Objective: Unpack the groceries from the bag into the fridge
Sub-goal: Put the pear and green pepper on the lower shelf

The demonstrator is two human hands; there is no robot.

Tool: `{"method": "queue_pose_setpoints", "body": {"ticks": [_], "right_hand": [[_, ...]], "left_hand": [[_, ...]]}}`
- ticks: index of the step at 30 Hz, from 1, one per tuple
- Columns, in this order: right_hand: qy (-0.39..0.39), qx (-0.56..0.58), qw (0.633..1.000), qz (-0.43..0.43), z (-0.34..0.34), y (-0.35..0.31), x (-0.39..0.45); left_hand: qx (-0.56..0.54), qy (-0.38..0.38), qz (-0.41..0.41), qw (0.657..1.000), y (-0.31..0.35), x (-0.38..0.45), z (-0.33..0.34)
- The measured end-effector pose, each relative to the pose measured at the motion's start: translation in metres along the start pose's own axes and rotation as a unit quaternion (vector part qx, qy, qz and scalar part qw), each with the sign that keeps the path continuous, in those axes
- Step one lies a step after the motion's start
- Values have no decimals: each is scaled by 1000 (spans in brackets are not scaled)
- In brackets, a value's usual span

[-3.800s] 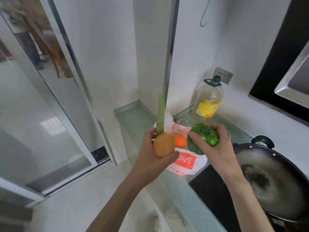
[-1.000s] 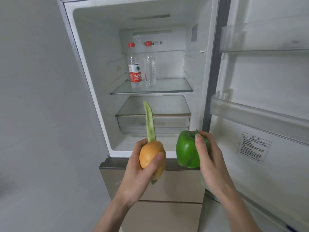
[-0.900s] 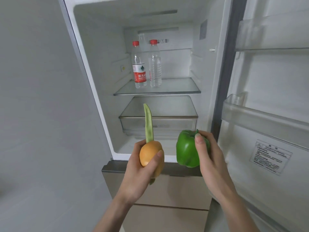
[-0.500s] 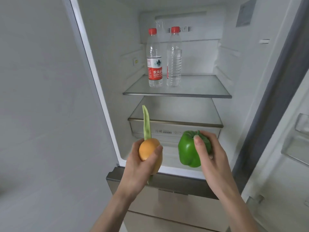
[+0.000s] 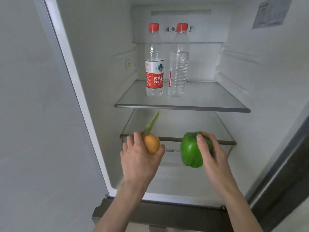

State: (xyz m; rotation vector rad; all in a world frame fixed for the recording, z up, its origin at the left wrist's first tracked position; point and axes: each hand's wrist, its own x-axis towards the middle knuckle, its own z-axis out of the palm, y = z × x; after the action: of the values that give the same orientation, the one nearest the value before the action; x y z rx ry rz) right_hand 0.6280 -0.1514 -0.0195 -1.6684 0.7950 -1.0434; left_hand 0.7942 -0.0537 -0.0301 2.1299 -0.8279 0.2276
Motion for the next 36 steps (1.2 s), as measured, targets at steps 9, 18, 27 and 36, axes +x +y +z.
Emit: {"method": "queue_pose_setpoints", "body": {"ticks": [9,18,27,36], "right_hand": [[26,-7,1000,-4,24,16,54],[19,-10,999,-40,38,29,88],[-1,-69,996,-49,34,39,116],[-17,-128,991,-47,23,38,118]], "left_hand": [[124,46,82,988,-10,53,35],[150,-18,90,984,2,85,49],[150,-62,77,984,18,111,68],[109,-79,77,988,1,98,68]]}}
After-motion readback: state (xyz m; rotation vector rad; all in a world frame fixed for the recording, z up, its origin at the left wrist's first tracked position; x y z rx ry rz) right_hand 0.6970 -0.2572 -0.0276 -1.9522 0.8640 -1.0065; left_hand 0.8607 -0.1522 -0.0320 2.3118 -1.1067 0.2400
